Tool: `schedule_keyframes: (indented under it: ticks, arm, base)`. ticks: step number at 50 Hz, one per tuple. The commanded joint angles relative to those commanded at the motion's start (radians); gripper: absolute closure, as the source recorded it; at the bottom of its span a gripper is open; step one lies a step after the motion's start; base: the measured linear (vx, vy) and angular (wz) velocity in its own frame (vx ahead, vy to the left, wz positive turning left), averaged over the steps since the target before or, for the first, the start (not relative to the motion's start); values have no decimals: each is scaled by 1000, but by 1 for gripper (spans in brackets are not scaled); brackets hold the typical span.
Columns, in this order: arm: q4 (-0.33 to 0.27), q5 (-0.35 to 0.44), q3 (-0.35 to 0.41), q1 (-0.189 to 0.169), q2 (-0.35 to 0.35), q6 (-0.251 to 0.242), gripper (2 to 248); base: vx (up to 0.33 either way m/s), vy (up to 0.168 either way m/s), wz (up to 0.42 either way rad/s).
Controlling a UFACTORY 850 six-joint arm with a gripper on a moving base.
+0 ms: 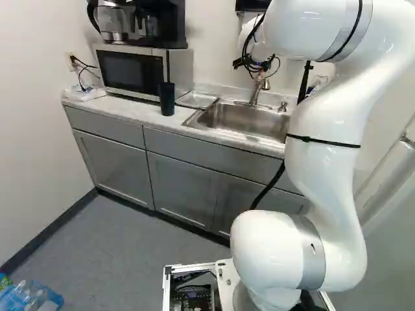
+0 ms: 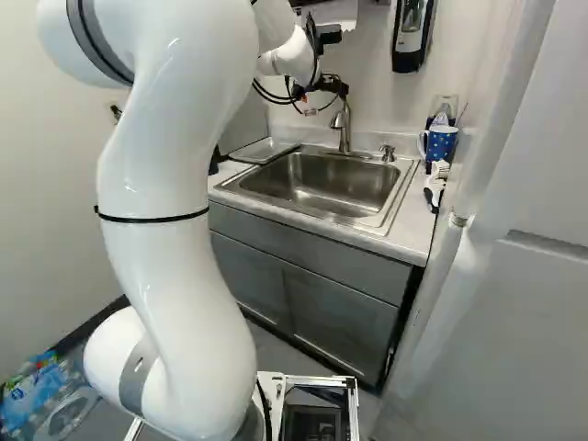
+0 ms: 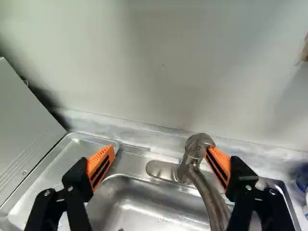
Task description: Rinse the cup and place it in the tray
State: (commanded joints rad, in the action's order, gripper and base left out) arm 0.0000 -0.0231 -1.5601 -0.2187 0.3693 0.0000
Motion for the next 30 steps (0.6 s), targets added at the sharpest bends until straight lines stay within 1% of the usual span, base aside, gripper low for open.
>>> schedule_keyframes:
  ticks: [21, 30]
  arm:
    - [0, 80, 0, 0, 0, 0, 3]
    - [0, 89, 0, 0, 0, 0, 3]
  base:
    - [0, 0, 0]
    - [0, 0, 0]
